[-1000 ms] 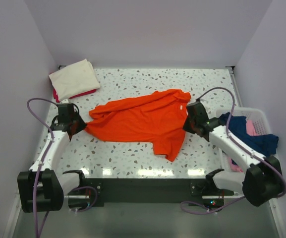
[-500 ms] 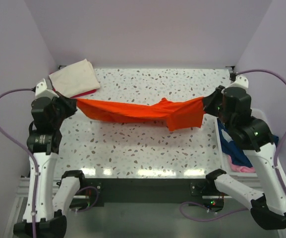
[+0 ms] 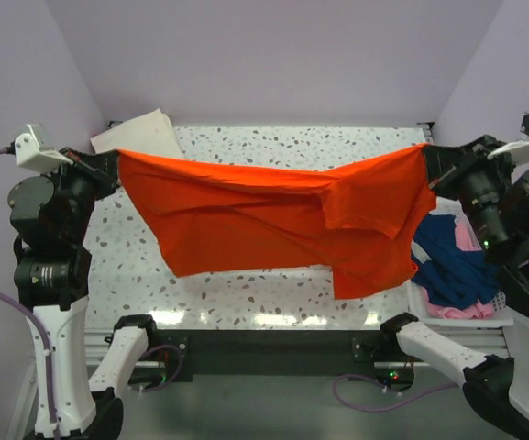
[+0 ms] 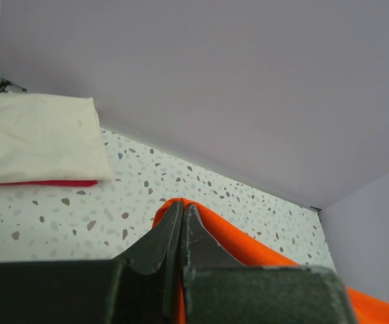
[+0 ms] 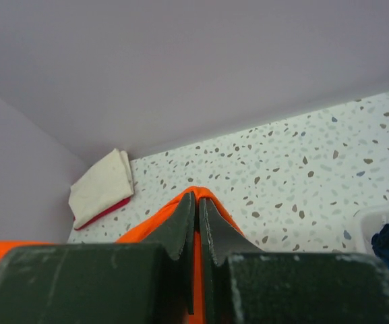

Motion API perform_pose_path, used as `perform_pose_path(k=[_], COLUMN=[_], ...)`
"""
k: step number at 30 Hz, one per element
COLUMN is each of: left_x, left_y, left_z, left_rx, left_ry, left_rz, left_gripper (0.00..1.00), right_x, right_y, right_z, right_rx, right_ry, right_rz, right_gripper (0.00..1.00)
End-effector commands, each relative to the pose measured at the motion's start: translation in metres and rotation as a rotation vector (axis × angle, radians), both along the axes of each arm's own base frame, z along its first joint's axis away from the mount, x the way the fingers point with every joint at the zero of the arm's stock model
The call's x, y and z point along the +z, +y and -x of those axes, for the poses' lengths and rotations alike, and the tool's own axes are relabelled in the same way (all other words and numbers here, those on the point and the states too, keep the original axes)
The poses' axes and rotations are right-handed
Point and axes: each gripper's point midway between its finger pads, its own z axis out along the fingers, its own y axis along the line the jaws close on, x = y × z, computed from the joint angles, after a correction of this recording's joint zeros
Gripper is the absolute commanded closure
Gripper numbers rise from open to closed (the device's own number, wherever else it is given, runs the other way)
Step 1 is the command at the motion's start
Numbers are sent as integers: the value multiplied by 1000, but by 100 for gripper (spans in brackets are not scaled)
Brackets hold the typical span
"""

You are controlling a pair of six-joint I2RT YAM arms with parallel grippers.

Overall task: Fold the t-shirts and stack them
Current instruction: Flatten the tshirt out

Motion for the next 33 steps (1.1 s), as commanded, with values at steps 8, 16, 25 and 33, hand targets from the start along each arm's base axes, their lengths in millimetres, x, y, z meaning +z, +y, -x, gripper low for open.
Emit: perform_pose_path(k=[8,16,25,33], left_x=[-33,39,46,-125], left_y=[-5,-3,22,18], left_z=[-173,-277,-289,-244], left_rx=[-100,-186,-189,-162], left_ry=[-28,-165,-155,164], left_rz=[80,57,32,117], left_gripper=[100,100,100,100], right_x=[1,48,33,-170], right_y=[55,66,50,54], right_z=[-187,-278,-271,-227], right_rx=[-24,-1,-16,26], right_ry=[-60,-177,-179,269], right_rz=[113,50,6,-32], right_gripper=[100,100,100,100])
